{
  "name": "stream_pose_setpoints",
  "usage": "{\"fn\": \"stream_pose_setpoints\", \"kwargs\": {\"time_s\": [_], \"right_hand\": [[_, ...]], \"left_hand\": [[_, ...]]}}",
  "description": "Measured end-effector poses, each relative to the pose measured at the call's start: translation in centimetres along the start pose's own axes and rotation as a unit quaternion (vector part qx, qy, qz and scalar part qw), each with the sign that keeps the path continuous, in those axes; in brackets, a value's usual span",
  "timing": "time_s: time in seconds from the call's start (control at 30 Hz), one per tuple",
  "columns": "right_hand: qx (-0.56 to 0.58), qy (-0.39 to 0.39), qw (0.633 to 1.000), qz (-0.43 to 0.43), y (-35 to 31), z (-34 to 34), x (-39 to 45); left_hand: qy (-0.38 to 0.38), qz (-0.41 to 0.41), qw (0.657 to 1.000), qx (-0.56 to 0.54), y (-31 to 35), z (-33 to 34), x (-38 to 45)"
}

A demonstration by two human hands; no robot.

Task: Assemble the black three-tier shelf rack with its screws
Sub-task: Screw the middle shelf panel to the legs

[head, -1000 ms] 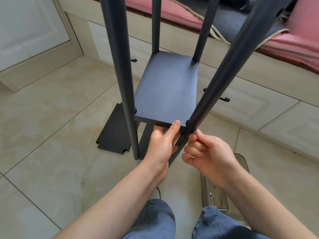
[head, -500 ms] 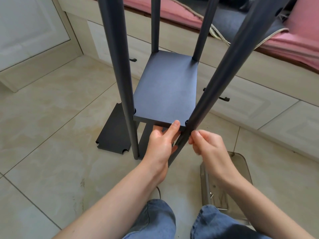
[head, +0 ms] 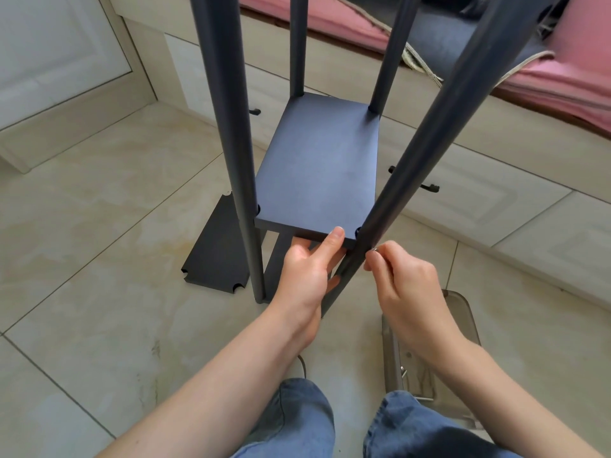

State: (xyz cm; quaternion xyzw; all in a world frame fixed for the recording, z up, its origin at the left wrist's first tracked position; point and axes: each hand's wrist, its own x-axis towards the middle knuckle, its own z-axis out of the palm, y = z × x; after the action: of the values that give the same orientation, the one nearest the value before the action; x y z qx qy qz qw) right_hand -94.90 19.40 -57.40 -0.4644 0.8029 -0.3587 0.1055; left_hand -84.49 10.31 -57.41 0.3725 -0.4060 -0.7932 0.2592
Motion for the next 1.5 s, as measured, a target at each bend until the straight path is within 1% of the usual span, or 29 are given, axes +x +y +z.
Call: {"fn": "stream_pose_setpoints", "kwargs": {"time_s": [0.03,0.07,0.1,0.13,0.17,0.2,0.23,0.27,0.3,0.33,0.4,0.43,0.47,0.53,0.6,0.67,0.7,0.73,0.8,0.83,0.87,0.9,0.97,1.03,1.07,1.13,1.23,1.4,1.5], "right_hand": [[0.014,-0.005,1.0,0.015,-0.1,0.1,0.1],[0.083,-0.017,0.995,0.059,-0.3,0.1,0.2],[0.216,-0.038,0.967,0.13,-0.5,0.0,0.4],[0.388,-0.067,0.894,0.215,-0.8,-0.2,0.6],[0.541,-0.102,0.783,0.29,-1.1,-0.3,0.8],[0.64,-0.129,0.677,0.34,-1.3,-0.6,0.9],[0.69,-0.145,0.607,0.366,-1.4,-0.7,1.0],[0.703,-0.152,0.585,0.375,-1.4,-0.7,1.1],[0.681,-0.15,0.615,0.369,-1.2,-0.6,1.1],[0.616,-0.135,0.694,0.347,-1.1,-0.4,1.1],[0.377,-0.074,0.897,0.22,-0.5,-0.3,0.7],[0.239,-0.041,0.961,0.132,-0.3,-0.2,0.4],[0.126,-0.013,0.99,0.058,0.2,-0.2,0.3],[-0.015,0.015,0.999,-0.031,0.6,-0.1,0.1],[-0.073,0.016,0.995,-0.065,0.6,0.2,0.1],[-0.002,0.003,1.0,-0.009,0.2,0.3,0.2],[0.106,-0.011,0.992,0.061,-0.1,0.2,0.5],[0.253,-0.035,0.956,0.144,-0.5,-0.1,0.7],[0.517,-0.099,0.804,0.278,-1.1,-0.5,1.0],[0.571,-0.118,0.751,0.31,-1.3,-0.7,1.0],[0.579,-0.126,0.74,0.319,-1.3,-0.8,1.0],[0.556,-0.124,0.762,0.308,-1.3,-0.7,1.0],[0.427,-0.1,0.866,0.242,-1.1,-0.6,0.8],[0.217,-0.062,0.967,0.122,-0.7,-0.6,0.5],[0.114,-0.035,0.991,0.058,-0.4,-0.6,0.4],[-0.015,0.015,0.999,-0.036,-0.2,-0.6,0.2],[-0.073,0.018,0.993,-0.09,-0.2,0.0,0.4],[-0.001,0.007,0.999,-0.045,-1.0,-0.3,0.9],[0.051,-0.04,0.998,0.005,-1.4,-0.8,1.4]], "left_hand": [[0.001,0.001,1.0,0.003,0.0,0.0,0.0],[0.001,0.004,1.0,0.009,0.0,0.0,0.0],[0.003,0.005,1.0,0.014,-0.1,0.0,0.0],[0.004,0.007,1.0,0.018,-0.1,0.1,0.0],[0.005,0.009,1.0,0.021,-0.1,0.1,0.0],[0.006,0.01,1.0,0.022,-0.1,0.0,-0.1],[0.006,0.011,1.0,0.022,0.0,0.0,-0.1],[0.006,0.012,1.0,0.023,0.0,0.0,0.0],[0.007,0.01,1.0,0.022,0.0,-0.1,0.1],[0.009,0.008,1.0,0.021,0.0,-0.1,0.1],[0.01,0.005,1.0,0.014,0.1,-0.1,0.1],[0.01,0.004,1.0,0.009,0.2,-0.1,0.1],[0.011,0.004,1.0,0.005,0.2,0.0,0.1],[0.015,0.002,1.0,0.002,0.2,0.0,0.0],[0.015,0.003,1.0,0.003,0.1,0.0,0.0],[0.012,0.005,1.0,0.01,0.1,0.0,0.0],[0.011,0.006,1.0,0.015,0.1,0.0,0.0],[0.009,0.007,1.0,0.02,0.1,0.0,0.0],[0.008,0.009,1.0,0.024,0.1,0.0,0.0],[0.008,0.009,1.0,0.024,0.1,-0.1,0.0],[0.007,0.01,1.0,0.022,0.1,-0.2,0.1],[0.005,0.01,1.0,0.019,0.1,-0.2,0.1],[0.005,0.012,1.0,0.017,0.1,-0.3,0.2],[0.013,0.017,1.0,0.006,0.1,-0.4,0.2],[0.016,0.02,1.0,0.001,0.1,-0.4,0.2],[0.018,0.03,0.999,0.004,0.0,-0.5,0.3],[0.016,0.057,0.998,0.013,0.1,-0.6,0.4],[-0.003,0.086,0.996,0.031,0.4,-0.4,0.7],[0.0,0.084,0.996,0.043,0.3,-0.5,0.8]]}}
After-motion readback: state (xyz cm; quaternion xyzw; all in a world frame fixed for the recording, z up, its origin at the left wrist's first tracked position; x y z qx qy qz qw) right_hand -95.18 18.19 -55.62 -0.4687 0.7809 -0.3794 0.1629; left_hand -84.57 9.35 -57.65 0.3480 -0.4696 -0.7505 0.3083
